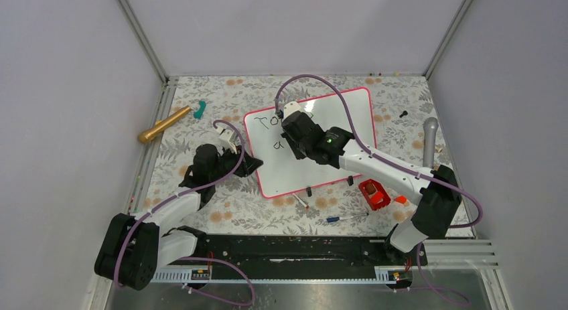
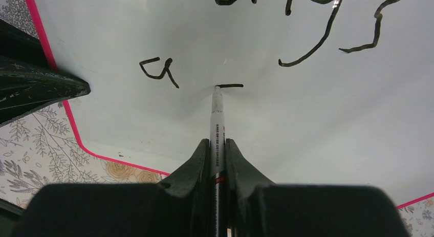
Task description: Write a sentence on the whiteboard
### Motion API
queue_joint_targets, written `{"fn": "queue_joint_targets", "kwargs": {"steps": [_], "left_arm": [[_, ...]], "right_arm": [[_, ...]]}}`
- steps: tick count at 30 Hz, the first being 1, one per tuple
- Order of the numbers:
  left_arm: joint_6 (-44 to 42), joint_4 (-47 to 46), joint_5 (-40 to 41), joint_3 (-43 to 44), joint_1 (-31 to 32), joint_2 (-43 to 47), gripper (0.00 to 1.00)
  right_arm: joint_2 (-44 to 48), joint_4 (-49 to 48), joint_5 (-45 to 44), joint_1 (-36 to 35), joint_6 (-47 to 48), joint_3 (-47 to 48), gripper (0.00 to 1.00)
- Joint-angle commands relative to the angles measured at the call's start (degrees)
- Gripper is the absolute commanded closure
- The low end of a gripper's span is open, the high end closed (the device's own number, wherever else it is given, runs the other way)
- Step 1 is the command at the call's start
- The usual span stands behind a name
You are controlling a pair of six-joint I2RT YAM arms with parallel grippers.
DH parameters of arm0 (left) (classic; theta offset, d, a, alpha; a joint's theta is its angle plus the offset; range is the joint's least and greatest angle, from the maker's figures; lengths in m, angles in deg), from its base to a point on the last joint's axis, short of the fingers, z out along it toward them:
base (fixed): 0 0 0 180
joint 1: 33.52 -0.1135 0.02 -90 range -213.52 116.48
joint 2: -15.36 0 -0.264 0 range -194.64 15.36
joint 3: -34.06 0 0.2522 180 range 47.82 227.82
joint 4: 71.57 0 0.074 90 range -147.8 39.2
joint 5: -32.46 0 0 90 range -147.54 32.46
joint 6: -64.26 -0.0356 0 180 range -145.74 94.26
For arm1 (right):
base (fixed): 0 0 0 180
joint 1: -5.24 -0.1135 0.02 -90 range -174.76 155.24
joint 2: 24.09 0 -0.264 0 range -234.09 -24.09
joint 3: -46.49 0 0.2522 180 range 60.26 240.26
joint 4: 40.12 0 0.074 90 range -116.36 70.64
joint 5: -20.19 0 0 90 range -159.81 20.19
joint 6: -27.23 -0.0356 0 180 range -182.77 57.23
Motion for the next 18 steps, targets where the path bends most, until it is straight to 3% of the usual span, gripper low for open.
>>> {"fn": "queue_joint_targets", "kwargs": {"steps": [1,18], "left_arm": [[-3.2,-1.0,2.9,1.0,0.0,0.3,0.87],[-3.2,-1.0,3.1,1.0,0.0,0.3,0.87]], "right_arm": [[0.6,1.2,0.6,0.6,0.7,-0.9,1.00],[0.5,3.2,-5.7,1.1,1.0,0.8,1.00]]}}
